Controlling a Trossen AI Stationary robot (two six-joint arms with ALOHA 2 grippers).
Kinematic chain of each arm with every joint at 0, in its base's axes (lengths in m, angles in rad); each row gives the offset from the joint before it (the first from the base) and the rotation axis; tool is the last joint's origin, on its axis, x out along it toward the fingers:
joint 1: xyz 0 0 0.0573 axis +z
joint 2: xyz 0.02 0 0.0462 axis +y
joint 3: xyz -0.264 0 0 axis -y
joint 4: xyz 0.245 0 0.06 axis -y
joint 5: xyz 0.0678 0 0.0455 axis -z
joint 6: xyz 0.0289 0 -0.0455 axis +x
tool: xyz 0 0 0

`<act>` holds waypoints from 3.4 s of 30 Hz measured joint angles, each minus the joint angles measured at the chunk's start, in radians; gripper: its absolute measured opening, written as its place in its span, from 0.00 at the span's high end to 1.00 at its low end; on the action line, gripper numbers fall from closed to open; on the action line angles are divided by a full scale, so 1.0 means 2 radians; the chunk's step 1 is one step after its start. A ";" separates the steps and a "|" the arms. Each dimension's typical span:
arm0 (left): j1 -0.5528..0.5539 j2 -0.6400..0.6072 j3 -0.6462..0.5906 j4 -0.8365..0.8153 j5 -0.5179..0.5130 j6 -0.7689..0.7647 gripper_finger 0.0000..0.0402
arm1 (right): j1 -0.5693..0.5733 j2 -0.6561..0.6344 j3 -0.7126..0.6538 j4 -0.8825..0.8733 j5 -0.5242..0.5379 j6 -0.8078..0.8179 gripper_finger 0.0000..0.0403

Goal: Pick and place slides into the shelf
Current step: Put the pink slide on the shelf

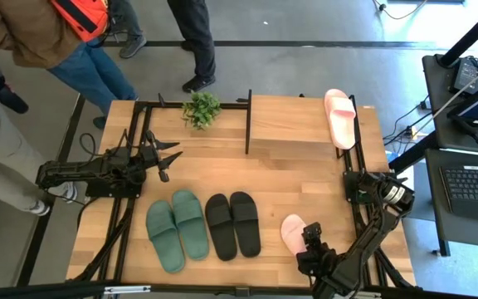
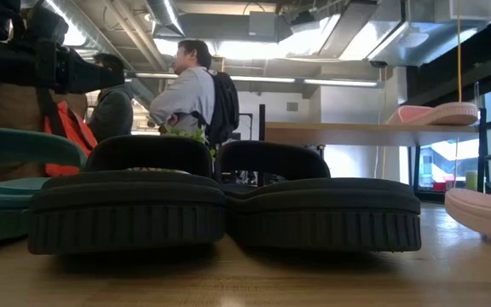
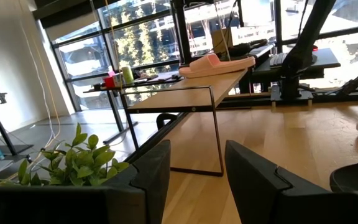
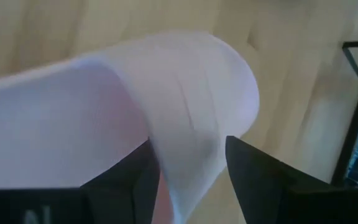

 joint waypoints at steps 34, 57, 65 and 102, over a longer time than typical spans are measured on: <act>0.000 0.000 0.000 0.000 0.000 0.000 0.64 | -0.010 0.000 -0.014 0.048 0.011 -0.051 0.55; 0.000 0.000 0.000 0.000 0.000 0.000 0.64 | -0.012 0.000 0.010 0.004 0.015 -0.013 0.96; 0.000 0.000 0.000 0.000 0.000 0.000 0.64 | -0.029 0.000 0.112 -0.160 0.084 0.048 0.97; 0.000 0.000 0.000 0.000 0.000 0.001 0.64 | -0.444 -0.176 0.195 -0.164 0.265 -0.357 0.97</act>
